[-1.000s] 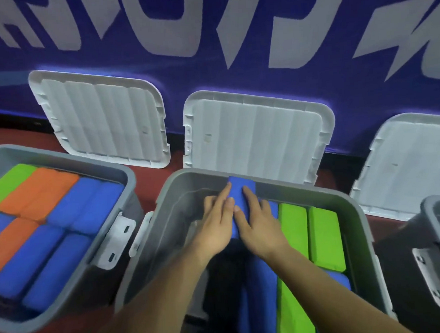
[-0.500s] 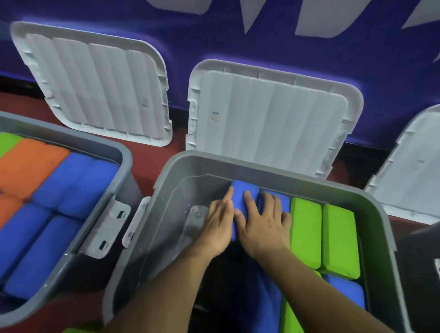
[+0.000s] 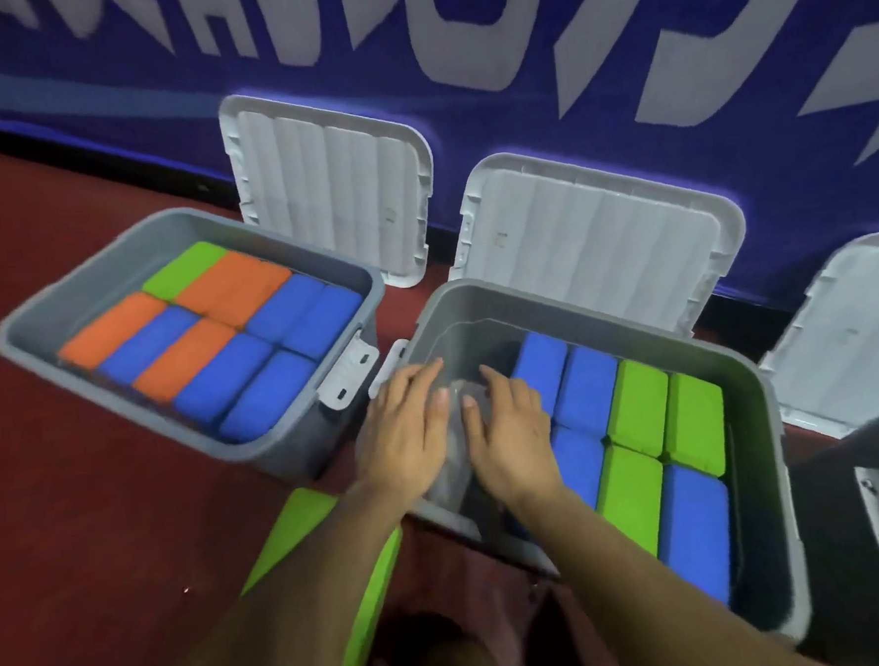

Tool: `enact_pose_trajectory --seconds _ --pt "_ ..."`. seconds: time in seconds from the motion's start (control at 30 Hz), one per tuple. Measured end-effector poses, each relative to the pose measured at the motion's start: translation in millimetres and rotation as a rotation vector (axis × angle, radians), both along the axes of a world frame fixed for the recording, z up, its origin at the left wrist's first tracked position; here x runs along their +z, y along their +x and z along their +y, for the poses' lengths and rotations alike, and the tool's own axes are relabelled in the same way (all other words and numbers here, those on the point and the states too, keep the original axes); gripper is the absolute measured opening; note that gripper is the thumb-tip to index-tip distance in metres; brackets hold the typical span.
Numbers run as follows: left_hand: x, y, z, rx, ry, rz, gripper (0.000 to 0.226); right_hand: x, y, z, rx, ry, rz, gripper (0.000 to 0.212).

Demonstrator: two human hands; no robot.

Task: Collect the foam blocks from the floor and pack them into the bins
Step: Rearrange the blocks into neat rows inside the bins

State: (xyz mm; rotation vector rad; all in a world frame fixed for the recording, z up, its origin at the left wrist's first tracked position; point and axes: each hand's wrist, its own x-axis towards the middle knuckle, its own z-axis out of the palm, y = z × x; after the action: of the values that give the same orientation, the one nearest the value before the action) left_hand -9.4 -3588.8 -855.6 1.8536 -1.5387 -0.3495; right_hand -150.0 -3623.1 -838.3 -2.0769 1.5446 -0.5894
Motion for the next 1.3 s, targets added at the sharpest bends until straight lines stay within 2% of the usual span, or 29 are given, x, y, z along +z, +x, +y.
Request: enact_pose_trajectory --seconds 0.1,0.17,0.27,0.37,0.47,0.63,0.7,0.77,0.8,0.9,0.97,1.0,1.07,1.13,1.2,1.27,1.3 --pt "1 28 60 0.128 -0.028 -0.032 0.053 2 26 51 0.102 0.014 -0.15 0.049" --pt "-5 43 100 0.239 0.019 -0.063 0.053 -6 40 83 0.181 0.032 -0.172 0.043" --pt "-27 58 151 0.356 0.112 -0.114 0.055 -29 55 119 0.236 0.111 -0.122 0.034" --pt "-56 66 186 0.376 0.222 -0.149 0.058 -55 64 145 0.217 0.259 -0.011 0.036" --pt "-79 67 204 0.429 0.406 -0.125 0.073 -73 70 163 0.135 0.382 0.035 0.048" --pt "-85 67 197 0.475 0.522 -0.119 0.085 -81 80 164 -0.01 0.67 -0.151 0.088" --pt "-78 70 192 0.533 0.489 -0.073 0.086 -79 81 164 -0.035 0.676 -0.225 0.095" --pt "-67 74 192 0.59 0.422 -0.037 0.085 -70 82 160 -0.049 0.649 -0.283 0.092" --pt "-62 77 192 0.598 0.394 -0.022 0.084 -65 83 158 -0.059 0.636 -0.299 0.083" --pt "-37 85 187 0.55 0.309 0.004 0.082 -47 84 155 -0.107 0.57 -0.434 0.04" --pt "-17 87 178 0.505 0.229 0.006 0.081 -34 84 152 -0.153 0.517 -0.554 0.031" --pt "-5 87 172 0.481 0.181 0.003 0.08 -27 83 149 -0.17 0.489 -0.598 0.035" --pt "19 82 158 0.442 0.06 -0.004 0.08 -8 75 140 -0.152 0.485 -0.72 0.059" --pt "47 72 142 0.396 -0.045 -0.017 0.083 16 64 128 -0.113 0.558 -0.917 0.072" --pt "77 59 123 0.322 -0.089 -0.023 0.087 42 44 116 -0.053 0.513 -1.022 0.07" --pt "109 43 104 0.231 -0.092 0.005 0.092 69 22 106 -0.04 0.393 -1.012 0.061" --pt "123 34 94 0.181 -0.101 0.026 0.095 82 12 102 -0.033 0.35 -1.012 0.064"
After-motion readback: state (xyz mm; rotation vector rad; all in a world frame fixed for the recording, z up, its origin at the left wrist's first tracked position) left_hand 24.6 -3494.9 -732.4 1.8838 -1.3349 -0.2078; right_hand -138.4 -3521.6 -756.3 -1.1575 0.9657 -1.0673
